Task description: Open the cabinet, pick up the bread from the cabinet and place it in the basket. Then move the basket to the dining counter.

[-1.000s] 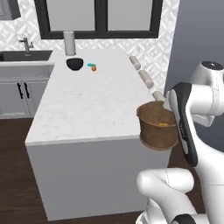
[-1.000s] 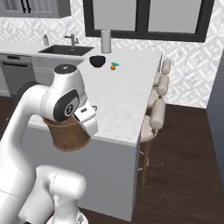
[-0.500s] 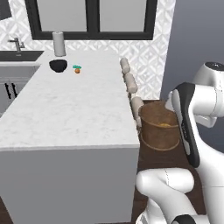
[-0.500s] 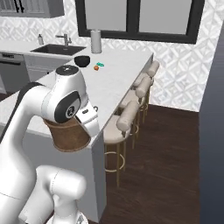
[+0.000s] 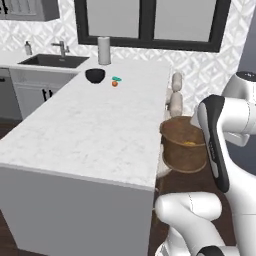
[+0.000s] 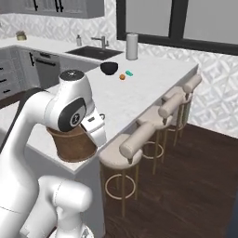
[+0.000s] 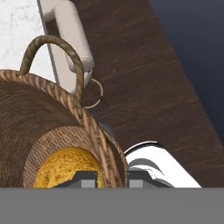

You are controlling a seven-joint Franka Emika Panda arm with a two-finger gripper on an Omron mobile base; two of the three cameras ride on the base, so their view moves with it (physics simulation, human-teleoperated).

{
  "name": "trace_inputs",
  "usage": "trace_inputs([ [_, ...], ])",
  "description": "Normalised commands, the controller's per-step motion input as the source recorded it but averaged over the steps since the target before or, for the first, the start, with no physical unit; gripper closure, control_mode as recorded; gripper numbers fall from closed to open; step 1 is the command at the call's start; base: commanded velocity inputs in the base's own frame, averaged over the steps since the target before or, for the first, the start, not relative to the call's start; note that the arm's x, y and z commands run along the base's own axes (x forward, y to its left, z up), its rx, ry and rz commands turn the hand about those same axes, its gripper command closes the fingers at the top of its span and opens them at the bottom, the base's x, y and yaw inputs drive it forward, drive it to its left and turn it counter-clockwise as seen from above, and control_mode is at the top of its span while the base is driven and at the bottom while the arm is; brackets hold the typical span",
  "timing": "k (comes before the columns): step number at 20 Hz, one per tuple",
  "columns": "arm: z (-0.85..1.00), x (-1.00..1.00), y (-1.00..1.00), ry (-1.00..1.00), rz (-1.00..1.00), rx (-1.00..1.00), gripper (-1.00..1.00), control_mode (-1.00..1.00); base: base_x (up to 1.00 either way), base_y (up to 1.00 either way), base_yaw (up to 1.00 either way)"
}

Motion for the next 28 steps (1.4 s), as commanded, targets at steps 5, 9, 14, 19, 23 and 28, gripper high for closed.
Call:
trace_inputs([
  [5, 0.00, 0.00, 0.00, 0.00, 0.00, 0.00, 1.00, 1.00, 0.08, -0.86, 0.42],
  [9, 0.00, 0.00, 0.00, 0.00, 0.00, 0.00, 1.00, 1.00, 0.05, -0.70, 0.46],
  [14, 0.00, 0.00, 0.00, 0.00, 0.00, 0.00, 1.00, 1.00, 0.20, -0.44, 0.44],
  [19, 0.00, 0.00, 0.00, 0.00, 0.00, 0.00, 1.00, 1.00, 0.31, -0.29, 0.44],
  [23, 0.00, 0.00, 0.00, 0.00, 0.00, 0.00, 1.00, 1.00, 0.33, -0.47, 0.37],
  [28, 0.00, 0.00, 0.00, 0.00, 0.00, 0.00, 1.00, 1.00, 0.26, -0.44, 0.23],
])
